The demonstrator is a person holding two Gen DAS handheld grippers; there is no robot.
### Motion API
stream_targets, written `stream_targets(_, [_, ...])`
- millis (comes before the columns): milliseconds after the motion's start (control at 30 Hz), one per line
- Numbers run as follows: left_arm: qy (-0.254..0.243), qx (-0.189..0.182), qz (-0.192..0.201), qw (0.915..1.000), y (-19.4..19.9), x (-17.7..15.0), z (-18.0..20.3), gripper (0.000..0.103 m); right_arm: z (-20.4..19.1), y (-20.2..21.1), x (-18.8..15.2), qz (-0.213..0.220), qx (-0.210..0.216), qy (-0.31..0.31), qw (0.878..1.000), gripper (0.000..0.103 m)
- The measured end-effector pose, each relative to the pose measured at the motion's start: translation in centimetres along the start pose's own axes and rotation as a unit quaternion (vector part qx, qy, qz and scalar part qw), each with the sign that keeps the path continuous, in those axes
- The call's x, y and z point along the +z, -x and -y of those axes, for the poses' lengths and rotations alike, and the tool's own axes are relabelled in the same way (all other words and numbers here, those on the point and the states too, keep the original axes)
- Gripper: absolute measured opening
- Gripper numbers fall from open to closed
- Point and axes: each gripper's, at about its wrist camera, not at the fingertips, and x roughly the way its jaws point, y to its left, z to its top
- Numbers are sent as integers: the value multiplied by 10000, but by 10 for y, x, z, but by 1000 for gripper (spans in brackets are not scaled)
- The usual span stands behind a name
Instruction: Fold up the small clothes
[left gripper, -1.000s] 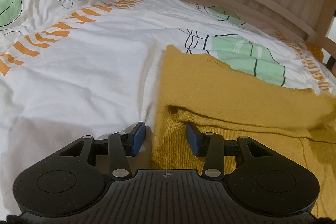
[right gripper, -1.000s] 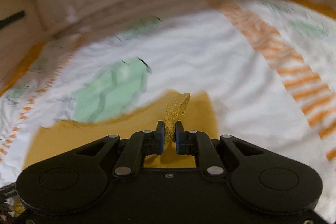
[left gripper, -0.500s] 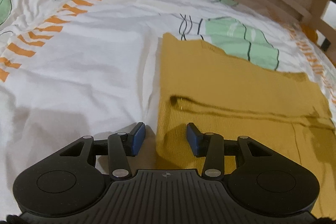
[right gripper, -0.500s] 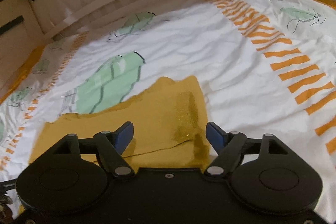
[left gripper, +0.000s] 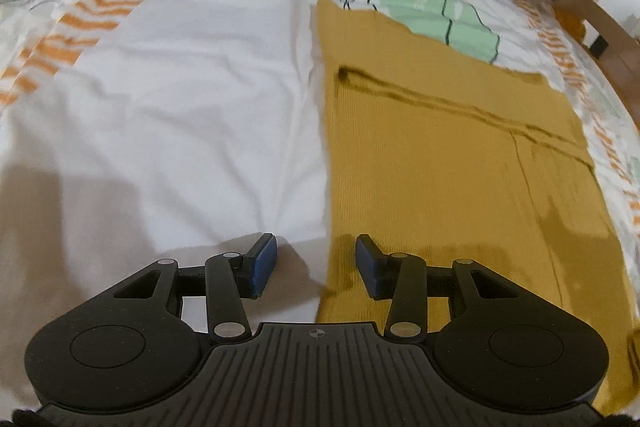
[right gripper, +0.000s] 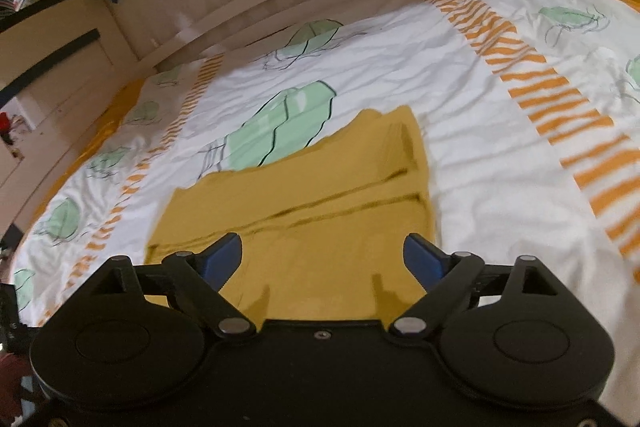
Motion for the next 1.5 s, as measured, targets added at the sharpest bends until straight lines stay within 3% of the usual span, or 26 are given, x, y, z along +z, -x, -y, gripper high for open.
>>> stream_targets(400, [-52,-397,-463,9981,36,-54,2,43,-4,54,-49,-253,-164,-98,9995,96])
stream_targets(633, [-326,-420,-422,9977,52,-79,12,43,3,65,-76,-588,-376,-276,9972,100])
stream_targets(833, [-497,-336,-376,9975,53,-85,17,44,-19,66,-90,-609,-772,427,9942,101])
stream_targets(1033, [-501,-369,-366,9974,52,-88,18,48,-36,54,-101,-821,-1285,1243,9805,102])
stream_targets(1267, [-450,-435,-338,9975,53,-90,15,48,-16,75,-103,-810,-2050,1208,9679,102])
stream_targets(1400, [-427,-464,-357,9974,52,-90,14,48,-8,88,-101,-746,-2119,1077,9685,102])
stream_targets(1500, [-387,-481,-351,9975,54,-92,14,48,-9,91,-97,-676,-1915,950,9745,102])
